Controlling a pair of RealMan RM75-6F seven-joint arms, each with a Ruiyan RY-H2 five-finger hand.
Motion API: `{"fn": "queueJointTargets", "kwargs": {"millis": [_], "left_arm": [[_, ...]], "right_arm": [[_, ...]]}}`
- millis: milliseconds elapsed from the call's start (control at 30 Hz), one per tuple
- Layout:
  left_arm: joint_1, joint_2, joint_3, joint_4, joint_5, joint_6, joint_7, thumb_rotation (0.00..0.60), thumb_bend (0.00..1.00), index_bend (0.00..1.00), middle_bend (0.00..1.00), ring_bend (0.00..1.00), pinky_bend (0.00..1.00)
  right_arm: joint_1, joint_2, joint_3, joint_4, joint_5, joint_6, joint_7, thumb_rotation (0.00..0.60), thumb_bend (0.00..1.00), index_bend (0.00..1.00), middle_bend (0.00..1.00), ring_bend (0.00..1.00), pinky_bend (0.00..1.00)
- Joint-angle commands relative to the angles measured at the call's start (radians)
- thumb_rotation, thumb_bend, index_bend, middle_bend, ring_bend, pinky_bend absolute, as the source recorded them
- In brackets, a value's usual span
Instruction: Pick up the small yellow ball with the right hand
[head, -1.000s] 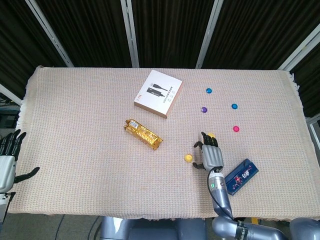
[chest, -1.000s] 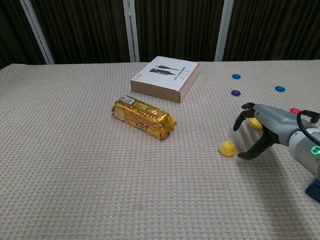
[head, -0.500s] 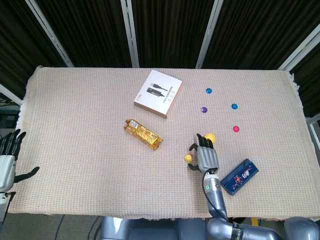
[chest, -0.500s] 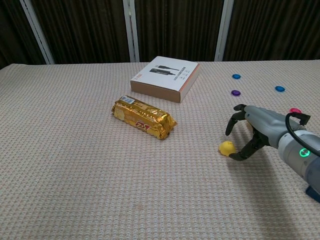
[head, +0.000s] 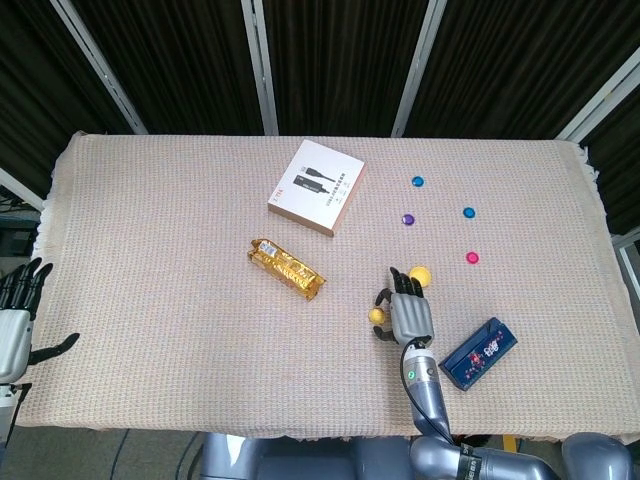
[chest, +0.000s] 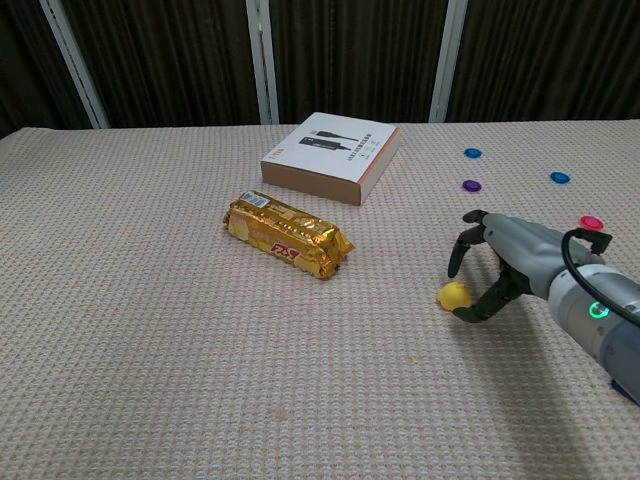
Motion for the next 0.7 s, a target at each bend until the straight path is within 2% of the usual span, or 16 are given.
{"fn": "queueJointTargets", "kwargs": {"millis": [33, 700], "left_arm": [[0.000, 0.000, 0.000, 0.000, 0.000, 0.000, 0.000, 0.600, 0.02, 0.00, 0.00, 0.00, 0.09], [-0.002, 0.003, 0.003, -0.001, 0.002, -0.001, -0.001, 0.600, 0.02, 0.00, 0.00, 0.00, 0.09]], "right_arm": [[0.000, -0.001, 0.001, 0.002, -0.005, 0.001, 0.005, 0.600, 0.18, 0.47, 0.00, 0.00, 0.00], [0.003, -0.015, 0.009, 0.026, 0.003, -0.013, 0.012, 0.600, 0.22, 0.49, 0.00, 0.00, 0.00]]}}
